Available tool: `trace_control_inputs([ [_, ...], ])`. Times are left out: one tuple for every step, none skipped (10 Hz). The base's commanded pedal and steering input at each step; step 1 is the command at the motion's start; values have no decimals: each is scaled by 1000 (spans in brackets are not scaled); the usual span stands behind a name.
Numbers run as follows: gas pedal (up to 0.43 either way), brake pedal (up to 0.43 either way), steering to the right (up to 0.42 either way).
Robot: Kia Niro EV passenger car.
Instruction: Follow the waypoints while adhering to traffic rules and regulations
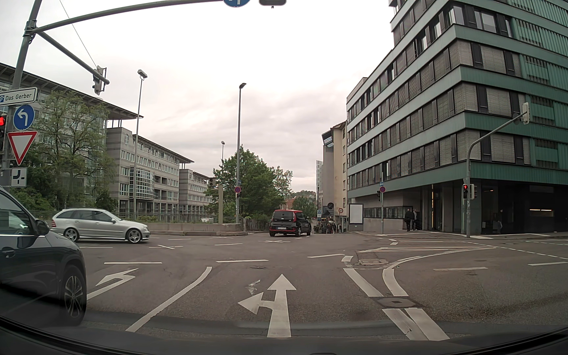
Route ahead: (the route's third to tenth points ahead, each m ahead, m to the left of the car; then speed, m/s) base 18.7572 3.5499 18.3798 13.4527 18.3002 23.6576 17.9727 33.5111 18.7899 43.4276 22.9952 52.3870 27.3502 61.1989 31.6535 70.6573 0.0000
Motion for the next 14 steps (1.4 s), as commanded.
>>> trace_control_inputs([
  [0,238,-53],
  [0,238,-53],
  [0,238,-53],
  [0,238,-52],
  [0,238,-51],
  [0,244,-50],
  [0,238,-49],
  [0,238,-48],
  [0,238,-48],
  [0,238,-48],
  [0,238,-48],
  [0,238,-48],
  [0,244,-48],
  [0,238,-48],
])
